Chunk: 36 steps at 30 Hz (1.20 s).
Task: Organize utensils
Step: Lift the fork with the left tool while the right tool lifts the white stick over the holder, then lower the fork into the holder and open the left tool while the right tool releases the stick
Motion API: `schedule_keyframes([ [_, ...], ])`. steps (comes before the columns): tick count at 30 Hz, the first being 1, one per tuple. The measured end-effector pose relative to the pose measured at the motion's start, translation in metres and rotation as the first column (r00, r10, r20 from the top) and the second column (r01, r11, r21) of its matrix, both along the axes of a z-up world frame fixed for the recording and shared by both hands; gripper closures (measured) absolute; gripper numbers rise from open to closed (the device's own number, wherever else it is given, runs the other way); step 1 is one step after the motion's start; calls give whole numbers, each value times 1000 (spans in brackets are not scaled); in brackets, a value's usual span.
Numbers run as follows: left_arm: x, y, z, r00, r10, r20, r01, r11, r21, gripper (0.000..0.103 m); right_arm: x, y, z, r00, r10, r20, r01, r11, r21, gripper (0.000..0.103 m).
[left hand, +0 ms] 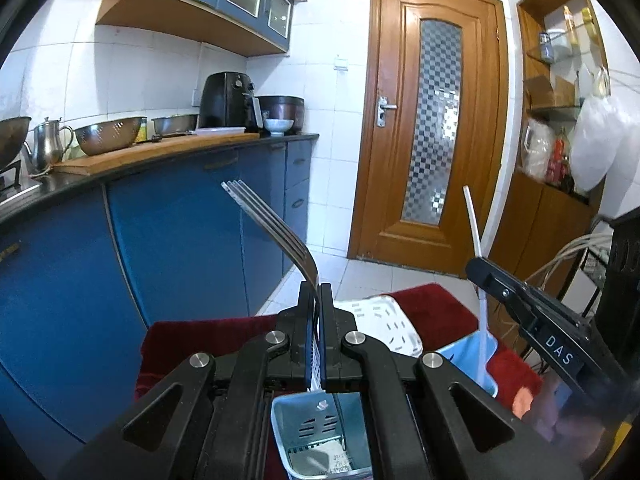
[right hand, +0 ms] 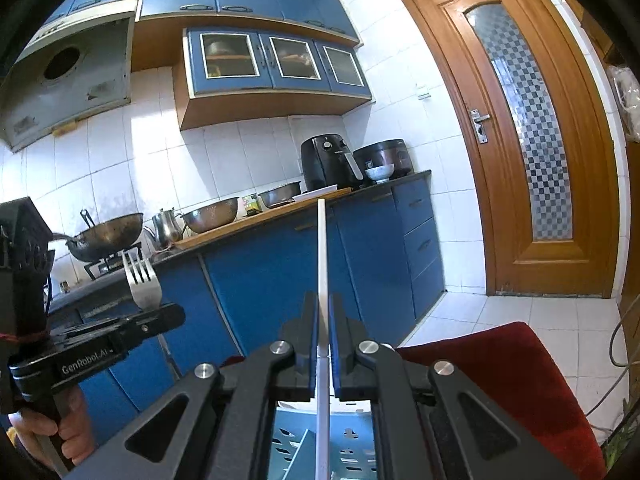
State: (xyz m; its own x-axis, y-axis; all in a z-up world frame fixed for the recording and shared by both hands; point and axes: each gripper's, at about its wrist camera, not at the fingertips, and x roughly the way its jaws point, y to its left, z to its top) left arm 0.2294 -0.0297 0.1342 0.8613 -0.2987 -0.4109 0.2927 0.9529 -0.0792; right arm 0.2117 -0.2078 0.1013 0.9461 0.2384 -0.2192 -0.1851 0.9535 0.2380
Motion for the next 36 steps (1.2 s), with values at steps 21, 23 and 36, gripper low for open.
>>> schedule_keyframes([
  [21,1,-3,-58,997,-49,-61,47,999,-22,103,-4,2,-37,997,2,-83,-6,999,-48,96],
  [23,-2,-3,-58,997,-49,-54,48,999,-24,103,-6,3,-38,996,2,-84,-7,999,-54,96],
  [36,-12,-5,-53,995,-85,-59,83,996,-36,86,-16,3,-30,996,28,-84,-29,999,-21,69],
])
